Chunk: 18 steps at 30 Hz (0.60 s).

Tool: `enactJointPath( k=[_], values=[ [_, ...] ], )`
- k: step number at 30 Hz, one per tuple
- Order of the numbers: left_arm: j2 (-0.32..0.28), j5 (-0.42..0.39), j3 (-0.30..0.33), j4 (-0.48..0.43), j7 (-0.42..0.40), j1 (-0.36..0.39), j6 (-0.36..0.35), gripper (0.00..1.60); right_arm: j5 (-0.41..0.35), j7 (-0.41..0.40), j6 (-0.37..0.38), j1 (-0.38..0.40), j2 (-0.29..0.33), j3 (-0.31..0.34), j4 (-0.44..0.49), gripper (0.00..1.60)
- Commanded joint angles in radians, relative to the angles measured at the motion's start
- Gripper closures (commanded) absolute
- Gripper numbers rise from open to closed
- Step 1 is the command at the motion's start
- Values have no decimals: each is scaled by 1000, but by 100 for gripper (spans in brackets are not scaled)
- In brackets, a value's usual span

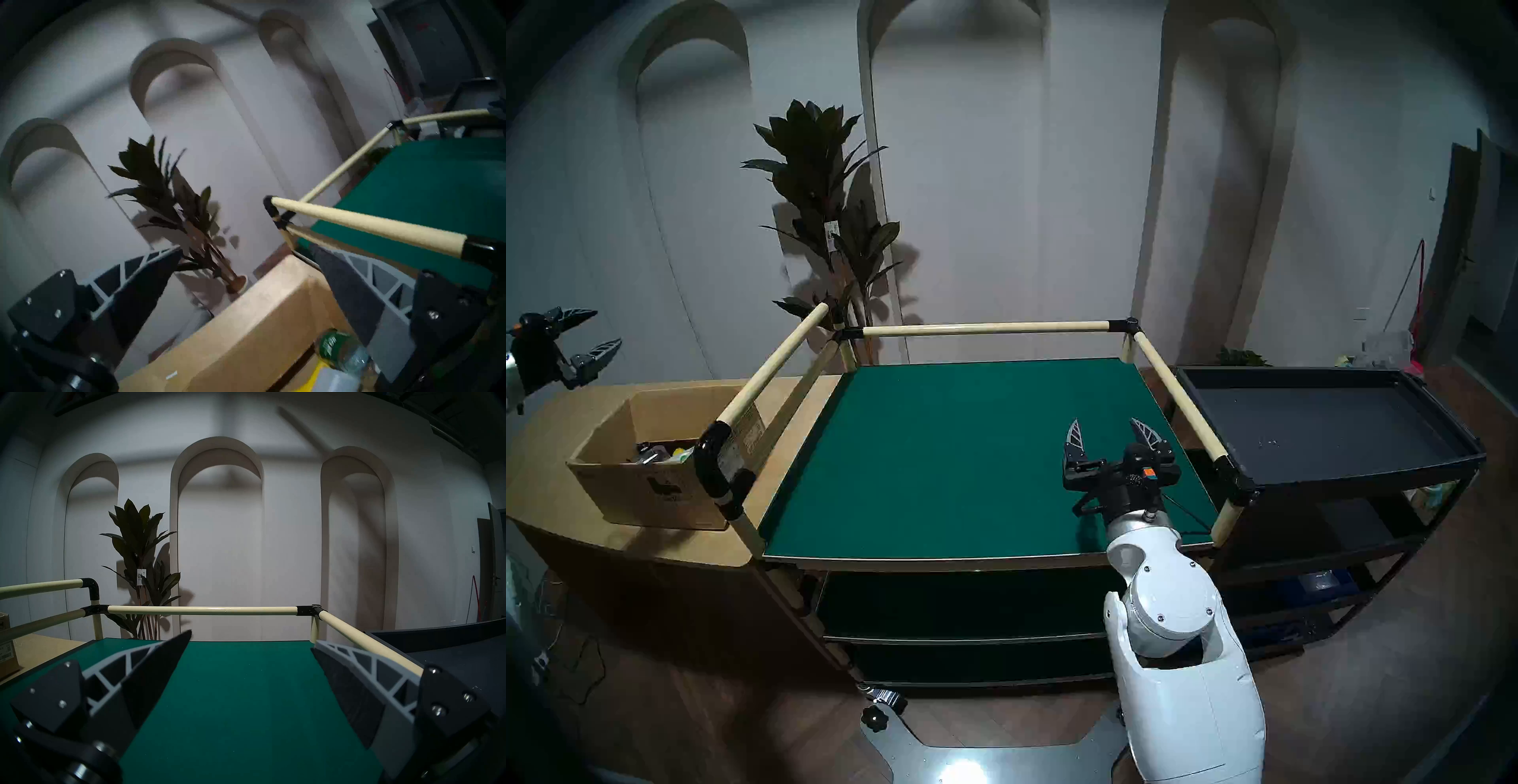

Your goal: Put the storage box onto the shelf

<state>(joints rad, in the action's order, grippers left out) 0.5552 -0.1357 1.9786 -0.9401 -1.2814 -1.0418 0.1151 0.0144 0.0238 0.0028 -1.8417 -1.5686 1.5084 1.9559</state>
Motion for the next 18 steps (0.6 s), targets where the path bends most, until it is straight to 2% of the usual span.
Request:
enactJointPath(
  k=[1,2,6,18],
  values=[
    [-123,80,-80,-16,-123,5,-12,0,0,1,-6,9,-1,1,19,0],
    [-108,99,-83,-21,-125,6,-6,0,0,1,-6,9,-1,1,19,0],
    [-167,158,-162,-28,-200,-18,13,0,0,1,-6,10,-1,1,17,0],
    [-246,334,-366,-93,-202,-19,113,0,0,1,-6,11,-1,1,17,0]
  ],
)
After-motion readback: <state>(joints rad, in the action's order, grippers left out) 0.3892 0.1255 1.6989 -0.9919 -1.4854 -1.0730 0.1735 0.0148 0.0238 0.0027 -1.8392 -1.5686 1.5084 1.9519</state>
